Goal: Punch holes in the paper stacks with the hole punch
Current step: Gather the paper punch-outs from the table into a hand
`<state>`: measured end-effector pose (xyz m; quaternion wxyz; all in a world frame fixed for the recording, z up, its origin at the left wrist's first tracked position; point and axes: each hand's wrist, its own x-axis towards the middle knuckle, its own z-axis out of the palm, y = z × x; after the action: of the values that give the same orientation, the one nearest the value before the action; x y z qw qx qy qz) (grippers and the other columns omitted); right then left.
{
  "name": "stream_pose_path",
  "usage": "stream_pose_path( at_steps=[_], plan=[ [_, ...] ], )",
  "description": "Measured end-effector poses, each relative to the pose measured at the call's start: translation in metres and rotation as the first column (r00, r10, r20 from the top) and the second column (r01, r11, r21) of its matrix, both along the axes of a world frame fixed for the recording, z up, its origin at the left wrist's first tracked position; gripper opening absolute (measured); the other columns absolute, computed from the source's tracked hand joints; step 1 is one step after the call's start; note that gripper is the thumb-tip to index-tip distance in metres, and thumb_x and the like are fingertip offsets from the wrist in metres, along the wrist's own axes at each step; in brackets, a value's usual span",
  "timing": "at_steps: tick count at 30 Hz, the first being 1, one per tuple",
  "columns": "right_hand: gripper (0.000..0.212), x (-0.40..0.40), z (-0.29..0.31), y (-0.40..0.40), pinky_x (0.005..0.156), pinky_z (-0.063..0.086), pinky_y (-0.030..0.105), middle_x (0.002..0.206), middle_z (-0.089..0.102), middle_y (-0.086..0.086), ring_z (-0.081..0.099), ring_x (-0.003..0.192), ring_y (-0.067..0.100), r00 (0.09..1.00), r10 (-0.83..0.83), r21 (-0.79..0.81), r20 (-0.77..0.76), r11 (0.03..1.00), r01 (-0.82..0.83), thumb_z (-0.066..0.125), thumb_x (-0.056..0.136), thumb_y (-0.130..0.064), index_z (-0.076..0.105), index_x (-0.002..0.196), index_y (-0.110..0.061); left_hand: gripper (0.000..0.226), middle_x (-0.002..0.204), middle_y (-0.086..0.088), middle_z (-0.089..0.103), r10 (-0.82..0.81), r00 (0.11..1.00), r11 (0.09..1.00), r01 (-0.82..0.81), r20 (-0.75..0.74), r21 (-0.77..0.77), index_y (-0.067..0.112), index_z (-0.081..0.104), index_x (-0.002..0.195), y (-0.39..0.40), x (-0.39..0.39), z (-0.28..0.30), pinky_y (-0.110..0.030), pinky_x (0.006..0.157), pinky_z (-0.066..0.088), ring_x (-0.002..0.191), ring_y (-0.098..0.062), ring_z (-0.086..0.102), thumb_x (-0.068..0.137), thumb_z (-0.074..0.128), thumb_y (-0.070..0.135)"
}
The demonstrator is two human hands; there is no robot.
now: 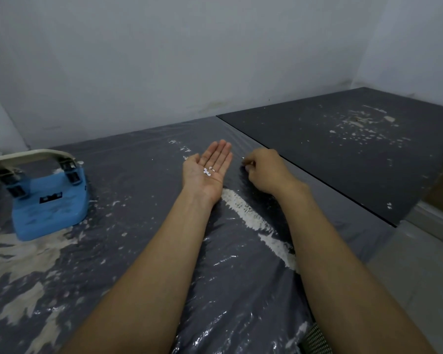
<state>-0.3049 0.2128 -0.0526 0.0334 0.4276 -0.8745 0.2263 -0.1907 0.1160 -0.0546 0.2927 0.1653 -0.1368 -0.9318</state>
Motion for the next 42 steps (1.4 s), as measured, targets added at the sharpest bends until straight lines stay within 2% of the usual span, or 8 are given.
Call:
stream_pose_path(
  at_steps=[9,15,23,26,30,33,38,42],
  plan=[
    [0.019,0.0,0.002,-0.001,0.083,0.057,0.043,0.099,0.068,0.02,0.065,0.089,0.033,0.984,-0.14,0.033,-0.112,0.989,0.145,0.063,0.083,0.008,0.076,0.093,-0.001,0.048,0.113,-0.027,0.07,0.001,1.0,1.0,-0.002,0.014,0.008,-0.009,0.062,0.111,-0.001,0.003,0.002,-0.047,0.103,0.051,0.111,-0.038,0.067,0.107,0.025,0.02],
    [0.026,-0.013,-0.001,0.014,0.087,0.059,0.034,0.097,0.075,0.013,0.071,0.089,0.023,0.975,-0.213,-0.271,0.054,0.937,0.22,0.065,0.084,0.011,0.079,0.096,-0.007,0.049,0.107,-0.027,0.071,0.01,0.998,1.0,-0.01,0.069,0.004,-0.01,0.062,0.111,0.002,0.002,0.005,-0.047,0.105,0.049,0.113,-0.038,0.066,0.108,0.024,0.019],
    [0.02,0.031,0.018,0.0,0.073,0.058,0.021,0.078,0.077,-0.004,0.073,0.075,0.007,0.936,0.255,-0.705,0.243,0.709,-0.01,0.077,0.075,0.007,0.081,0.082,-0.011,0.046,0.096,-0.022,0.068,0.014,0.989,0.999,-0.019,0.147,0.031,-0.005,0.062,0.098,0.014,0.0,0.013,-0.039,0.097,0.052,0.095,-0.03,0.067,0.107,0.025,0.02],
    [0.024,0.049,0.016,-0.009,0.071,0.058,0.024,0.077,0.076,-0.002,0.073,0.074,0.008,0.929,0.329,-0.652,0.172,0.745,-0.143,0.073,0.074,0.011,0.081,0.082,-0.01,0.039,0.065,-0.008,0.058,0.004,0.988,0.994,-0.021,0.153,0.106,0.006,0.056,0.079,0.019,-0.003,0.016,-0.026,0.064,0.055,0.057,-0.017,0.059,0.105,0.031,0.02],
    [0.033,0.052,0.013,-0.011,0.074,0.058,0.028,0.082,0.077,-0.002,0.071,0.077,0.009,0.945,0.323,-0.514,-0.057,0.802,-0.305,0.065,0.078,0.013,0.081,0.088,-0.014,0.045,0.063,-0.014,0.07,-0.002,0.997,0.992,-0.007,0.071,0.125,0.0,0.066,0.091,0.02,0.003,0.018,-0.027,0.044,0.055,0.05,-0.024,0.07,0.106,0.029,0.023],
    [0.032,0.051,0.012,-0.012,0.074,0.059,0.03,0.082,0.077,-0.001,0.071,0.077,0.01,0.95,0.294,-0.511,-0.105,0.804,-0.305,0.067,0.076,0.012,0.081,0.088,-0.014,0.042,0.069,-0.016,0.073,0.005,0.997,0.993,-0.014,0.078,0.114,0.0,0.067,0.104,0.022,0.004,0.019,-0.029,0.046,0.056,0.058,-0.025,0.073,0.106,0.032,0.022],
    [0.021,0.052,0.01,-0.015,0.065,0.055,0.022,0.077,0.074,-0.009,0.067,0.07,0.002,0.956,0.275,-0.51,-0.101,0.811,-0.287,0.077,0.074,0.001,0.079,0.083,-0.018,0.051,0.056,-0.013,0.067,0.008,0.993,0.995,-0.02,0.114,0.099,0.001,0.063,0.077,0.024,0.003,0.017,-0.024,0.039,0.051,0.044,-0.022,0.067,0.107,0.029,0.023],
    [0.023,0.051,0.009,-0.014,0.069,0.056,0.026,0.077,0.074,-0.008,0.069,0.072,0.005,0.947,0.315,-0.546,-0.062,0.784,-0.296,0.071,0.074,0.004,0.079,0.085,-0.015,0.049,0.078,-0.017,0.072,0.005,0.997,0.995,-0.013,0.082,0.095,-0.001,0.068,0.103,0.021,0.006,0.017,-0.032,0.059,0.056,0.07,-0.025,0.071,0.108,0.027,0.026]
  ],
)
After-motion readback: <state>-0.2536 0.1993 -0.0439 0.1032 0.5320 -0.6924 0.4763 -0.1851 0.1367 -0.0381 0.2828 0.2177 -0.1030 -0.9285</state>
